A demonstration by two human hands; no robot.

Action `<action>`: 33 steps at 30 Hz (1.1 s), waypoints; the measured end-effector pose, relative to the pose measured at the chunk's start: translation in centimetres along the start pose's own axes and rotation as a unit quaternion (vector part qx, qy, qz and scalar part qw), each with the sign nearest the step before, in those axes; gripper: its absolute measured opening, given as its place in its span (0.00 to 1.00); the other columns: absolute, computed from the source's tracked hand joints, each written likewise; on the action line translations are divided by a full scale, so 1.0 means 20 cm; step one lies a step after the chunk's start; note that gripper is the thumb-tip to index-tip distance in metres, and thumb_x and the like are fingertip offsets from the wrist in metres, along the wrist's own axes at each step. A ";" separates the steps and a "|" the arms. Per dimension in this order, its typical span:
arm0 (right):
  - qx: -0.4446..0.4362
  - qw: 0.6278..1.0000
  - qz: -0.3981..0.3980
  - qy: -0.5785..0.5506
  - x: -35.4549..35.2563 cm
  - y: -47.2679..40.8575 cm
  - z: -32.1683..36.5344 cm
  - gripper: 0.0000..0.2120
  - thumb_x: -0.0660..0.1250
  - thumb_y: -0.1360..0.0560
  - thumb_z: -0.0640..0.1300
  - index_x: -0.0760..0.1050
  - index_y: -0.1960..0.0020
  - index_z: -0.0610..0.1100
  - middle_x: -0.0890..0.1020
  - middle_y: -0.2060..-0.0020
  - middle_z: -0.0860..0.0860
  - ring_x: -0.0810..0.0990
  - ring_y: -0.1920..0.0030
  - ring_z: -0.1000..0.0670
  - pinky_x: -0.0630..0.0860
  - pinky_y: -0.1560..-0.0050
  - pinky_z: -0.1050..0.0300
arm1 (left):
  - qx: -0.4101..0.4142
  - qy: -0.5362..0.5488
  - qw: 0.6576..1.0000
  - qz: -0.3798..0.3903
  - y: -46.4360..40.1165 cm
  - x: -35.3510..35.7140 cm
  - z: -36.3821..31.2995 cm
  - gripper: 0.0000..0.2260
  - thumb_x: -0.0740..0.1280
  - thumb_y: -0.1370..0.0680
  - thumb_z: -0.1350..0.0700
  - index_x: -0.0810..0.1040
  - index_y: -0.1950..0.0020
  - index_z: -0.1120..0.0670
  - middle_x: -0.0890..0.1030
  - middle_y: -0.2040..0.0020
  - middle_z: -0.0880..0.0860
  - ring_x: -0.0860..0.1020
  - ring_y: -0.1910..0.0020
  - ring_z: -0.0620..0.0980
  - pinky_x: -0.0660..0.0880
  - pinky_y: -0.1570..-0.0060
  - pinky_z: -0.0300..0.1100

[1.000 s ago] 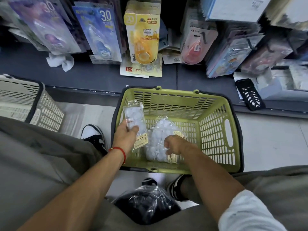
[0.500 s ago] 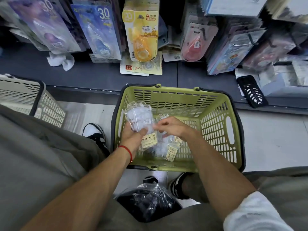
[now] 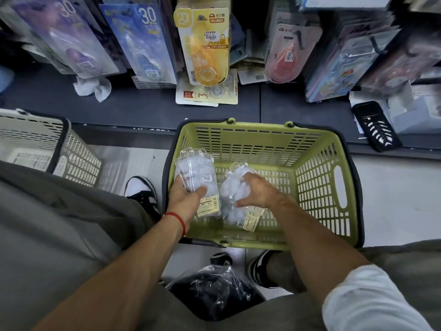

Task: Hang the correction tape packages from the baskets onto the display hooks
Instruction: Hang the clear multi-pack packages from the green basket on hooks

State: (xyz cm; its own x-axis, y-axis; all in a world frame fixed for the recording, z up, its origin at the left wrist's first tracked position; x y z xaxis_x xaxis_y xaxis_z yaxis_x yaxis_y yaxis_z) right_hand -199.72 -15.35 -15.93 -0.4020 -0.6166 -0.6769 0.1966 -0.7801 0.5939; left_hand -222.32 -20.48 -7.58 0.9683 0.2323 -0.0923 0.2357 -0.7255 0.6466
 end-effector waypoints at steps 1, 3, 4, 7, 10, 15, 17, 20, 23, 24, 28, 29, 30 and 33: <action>-0.007 0.999 0.037 0.022 0.02 0.01 0.01 0.42 0.82 0.33 0.61 0.68 0.26 0.49 0.73 0.34 0.48 0.72 0.39 0.48 0.72 0.38 0.50 | 0.000 -0.006 1.000 0.001 0.00 0.00 0.00 0.20 0.71 0.19 0.66 0.75 0.31 0.50 0.86 0.46 0.51 0.86 0.50 0.52 0.83 0.56 0.48; -0.009 0.995 0.056 0.085 0.10 0.02 0.04 0.40 0.80 0.28 0.57 0.66 0.24 0.46 0.73 0.30 0.46 0.73 0.33 0.45 0.72 0.33 0.47 | 0.006 -0.013 1.000 0.001 -0.01 0.01 0.00 0.21 0.72 0.20 0.65 0.75 0.30 0.51 0.86 0.46 0.50 0.85 0.48 0.52 0.83 0.53 0.48; -0.009 0.993 0.044 0.108 0.14 0.02 0.05 0.40 0.79 0.26 0.54 0.64 0.22 0.45 0.72 0.28 0.44 0.72 0.29 0.43 0.70 0.29 0.46 | 0.007 -0.013 1.000 0.000 0.00 0.01 0.00 0.21 0.72 0.20 0.66 0.75 0.30 0.51 0.86 0.46 0.50 0.85 0.47 0.53 0.83 0.49 0.51; 0.013 0.990 0.025 0.136 0.22 0.03 0.08 0.40 0.78 0.25 0.48 0.61 0.21 0.41 0.70 0.28 0.41 0.70 0.27 0.40 0.70 0.26 0.46 | 0.002 -0.012 1.000 -0.003 0.01 0.00 0.00 0.20 0.71 0.20 0.67 0.74 0.32 0.51 0.85 0.44 0.53 0.85 0.45 0.57 0.83 0.44 0.58; 0.033 0.989 0.045 0.136 0.21 0.03 0.10 0.38 0.79 0.26 0.47 0.64 0.24 0.41 0.71 0.31 0.42 0.72 0.30 0.40 0.73 0.29 0.45 | 0.003 -0.013 1.000 0.002 0.03 -0.01 0.00 0.19 0.71 0.20 0.67 0.74 0.32 0.51 0.85 0.43 0.55 0.85 0.45 0.58 0.82 0.42 0.61; 0.049 0.994 0.101 0.011 0.15 0.08 0.05 0.29 0.78 0.28 0.47 0.71 0.31 0.46 0.75 0.37 0.47 0.78 0.39 0.44 0.79 0.37 0.47 | 0.011 0.004 1.000 0.003 0.03 -0.03 -0.02 0.19 0.71 0.20 0.66 0.76 0.33 0.48 0.86 0.42 0.55 0.86 0.47 0.58 0.84 0.46 0.61; 0.069 0.991 0.087 -0.069 0.03 0.12 0.00 0.30 0.77 0.28 0.49 0.71 0.30 0.46 0.77 0.38 0.49 0.79 0.42 0.47 0.79 0.43 0.51 | 0.018 0.027 0.999 -0.009 0.03 -0.04 -0.03 0.19 0.71 0.21 0.66 0.77 0.36 0.45 0.87 0.46 0.53 0.87 0.55 0.54 0.85 0.58 0.53; 0.098 0.979 0.060 -0.166 -0.23 0.21 -0.08 0.22 0.77 0.27 0.49 0.79 0.36 0.44 0.83 0.48 0.50 0.82 0.51 0.50 0.79 0.54 0.54 | 0.018 0.052 0.998 -0.019 0.07 -0.04 -0.04 0.19 0.71 0.22 0.63 0.78 0.37 0.43 0.87 0.49 0.52 0.87 0.63 0.50 0.81 0.71 0.44; 0.091 0.922 0.072 -0.368 -0.48 0.33 -0.09 0.07 0.74 0.22 0.43 0.82 0.46 0.40 0.88 0.51 0.43 0.88 0.53 0.46 0.82 0.46 0.47 | -0.030 0.142 0.989 0.006 0.10 0.01 -0.06 0.19 0.69 0.22 0.64 0.78 0.36 0.44 0.86 0.45 0.57 0.87 0.56 0.62 0.84 0.65 0.57; 0.074 0.902 0.075 -0.418 -0.56 0.37 -0.07 0.07 0.72 0.21 0.41 0.82 0.45 0.39 0.88 0.49 0.41 0.88 0.51 0.45 0.82 0.43 0.47 | -0.050 0.172 0.983 0.022 0.12 0.02 -0.07 0.19 0.69 0.21 0.65 0.77 0.34 0.46 0.85 0.44 0.59 0.86 0.55 0.64 0.84 0.64 0.60; -0.001 0.863 0.085 -0.498 -0.76 0.51 0.13 0.10 0.69 0.20 0.37 0.83 0.39 0.40 0.87 0.44 0.40 0.87 0.45 0.44 0.84 0.42 0.51 | -0.109 0.254 0.948 0.160 0.21 0.13 -0.19 0.20 0.68 0.17 0.54 0.74 0.26 0.54 0.83 0.36 0.64 0.84 0.43 0.67 0.84 0.57 0.59; -0.016 0.865 0.080 -0.495 -0.78 0.54 0.19 0.10 0.69 0.19 0.36 0.83 0.39 0.40 0.87 0.45 0.41 0.87 0.46 0.45 0.84 0.42 0.51 | -0.118 0.279 0.930 0.208 0.24 0.16 -0.23 0.21 0.67 0.17 0.48 0.75 0.25 0.54 0.83 0.35 0.63 0.84 0.41 0.66 0.85 0.54 0.59; -0.029 0.876 0.071 -0.477 -0.80 0.57 0.25 0.10 0.68 0.19 0.37 0.83 0.40 0.41 0.88 0.46 0.42 0.87 0.47 0.46 0.83 0.42 0.51 | -0.116 0.301 0.913 0.251 0.27 0.18 -0.28 0.23 0.66 0.17 0.43 0.76 0.26 0.54 0.83 0.35 0.62 0.84 0.38 0.64 0.84 0.51 0.58; -0.057 0.919 0.007 -0.391 -0.87 0.66 0.42 0.06 0.67 0.19 0.39 0.83 0.52 0.41 0.86 0.59 0.47 0.84 0.58 0.50 0.79 0.58 0.59 | -0.069 0.319 0.886 0.328 0.33 0.22 -0.40 0.27 0.70 0.20 0.43 0.72 0.23 0.51 0.81 0.31 0.61 0.81 0.33 0.65 0.80 0.42 0.67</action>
State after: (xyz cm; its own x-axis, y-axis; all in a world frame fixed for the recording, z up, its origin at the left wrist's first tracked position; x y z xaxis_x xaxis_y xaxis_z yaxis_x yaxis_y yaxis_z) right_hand -197.62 -14.12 7.35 -0.9093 -0.3970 -0.1246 0.2810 -0.8068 0.5198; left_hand -217.18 -19.08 2.43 0.6383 0.1414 0.7567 -0.4158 -0.7639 0.4935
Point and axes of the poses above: each hand's wrist, its own y-axis away from the middle knuckle, its own x-axis out of the palm, z = x × y, the point moved 1 cm from there along -y, towards the middle knuckle
